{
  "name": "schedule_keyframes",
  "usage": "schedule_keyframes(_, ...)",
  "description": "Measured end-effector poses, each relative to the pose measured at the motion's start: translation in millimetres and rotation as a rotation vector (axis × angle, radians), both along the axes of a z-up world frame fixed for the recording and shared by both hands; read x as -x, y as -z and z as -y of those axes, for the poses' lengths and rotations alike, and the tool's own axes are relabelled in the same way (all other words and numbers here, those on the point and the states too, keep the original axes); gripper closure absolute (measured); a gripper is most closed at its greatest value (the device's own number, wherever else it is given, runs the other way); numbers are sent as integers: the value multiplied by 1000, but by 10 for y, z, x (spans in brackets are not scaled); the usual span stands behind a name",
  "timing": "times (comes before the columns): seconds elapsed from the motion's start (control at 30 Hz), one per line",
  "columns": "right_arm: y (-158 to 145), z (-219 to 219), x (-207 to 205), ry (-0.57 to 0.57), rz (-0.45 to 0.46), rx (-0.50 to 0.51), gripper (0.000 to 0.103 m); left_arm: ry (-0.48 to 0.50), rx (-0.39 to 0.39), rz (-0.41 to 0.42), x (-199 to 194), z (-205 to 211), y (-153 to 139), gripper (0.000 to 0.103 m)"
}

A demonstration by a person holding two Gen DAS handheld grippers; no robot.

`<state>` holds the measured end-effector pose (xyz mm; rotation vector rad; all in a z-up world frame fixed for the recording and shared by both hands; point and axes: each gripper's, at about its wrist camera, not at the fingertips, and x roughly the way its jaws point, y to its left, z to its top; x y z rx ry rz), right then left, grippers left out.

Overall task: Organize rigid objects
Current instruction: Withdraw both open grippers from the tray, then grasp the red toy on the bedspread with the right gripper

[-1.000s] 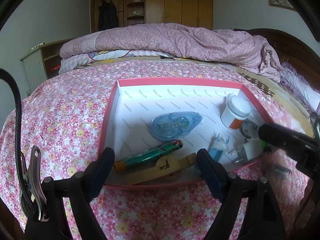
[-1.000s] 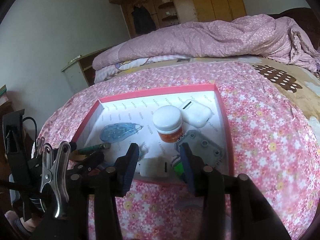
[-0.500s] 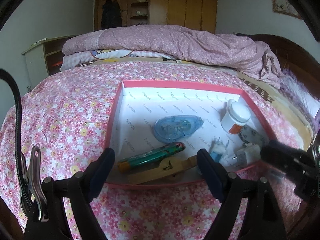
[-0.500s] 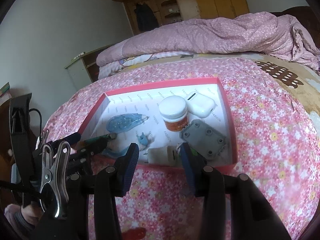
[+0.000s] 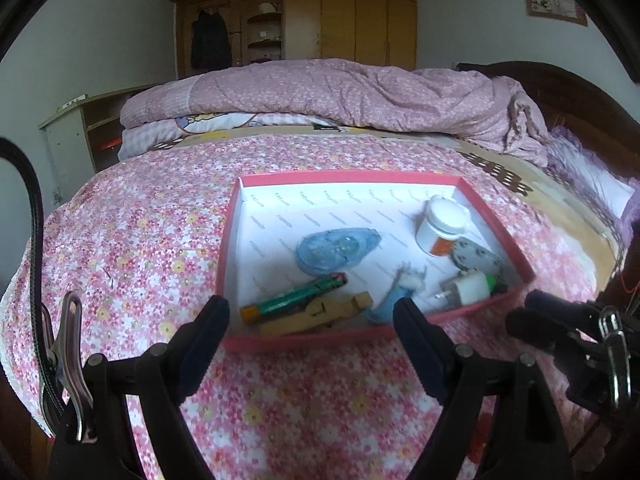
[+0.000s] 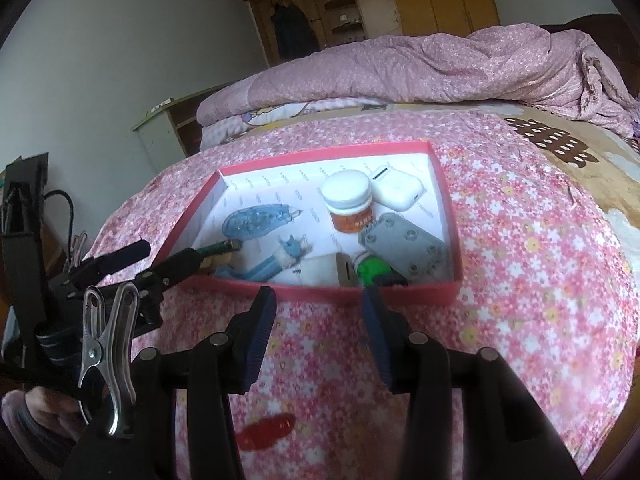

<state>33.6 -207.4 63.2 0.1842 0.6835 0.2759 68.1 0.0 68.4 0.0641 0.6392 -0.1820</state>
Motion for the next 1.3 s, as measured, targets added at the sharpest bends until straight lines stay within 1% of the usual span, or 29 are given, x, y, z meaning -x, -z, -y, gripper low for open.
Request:
schedule_keyframes(0.1, 22, 45, 80, 9, -8, 5, 57, 26, 12, -13, 83, 28, -6, 16)
schedule_keyframes(0.23, 81, 116, 189, 18, -25, 11, 57, 69, 50, -53, 160, 66, 35, 16)
schedule_keyframes(0.37, 148, 198, 274, 36, -41, 23, 57, 88, 74, -101, 218, 93, 117, 16)
schedule_keyframes(0.57, 218, 262, 402, 40, -70, 7, 57, 98, 49, -109, 300, 129, 164, 16)
schedule_keyframes(0.83, 303, -64, 513, -91, -89, 52, 57, 56, 23, -122, 337, 4, 247, 16)
schedule_keyframes(0.97, 344, -251, 527, -150, -100, 102, 57, 42, 22, -123, 365, -60, 272, 16)
schedule_keyframes(1.03, 361, -344, 533, -180, -100, 135, 54, 35, 23, -129, 357, -87, 295, 16)
schedule_keyframes(1.07, 370, -378, 538, -185, -97, 148, 48, 31, 25, -134, 353, -102, 311, 16)
schedule_keyframes(1.1, 374, -404, 538, -187, -92, 161, 47, 29, 28, -138, 345, -112, 324, 16)
schedule_keyframes(1.17, 391, -442, 520, -185, -90, 183, 47, 25, 32, -146, 337, -125, 346, 16)
schedule_keyframes(1.3, 431, -441, 463, -175, -111, 192, 47, 25, 37, -150, 329, -135, 366, 16)
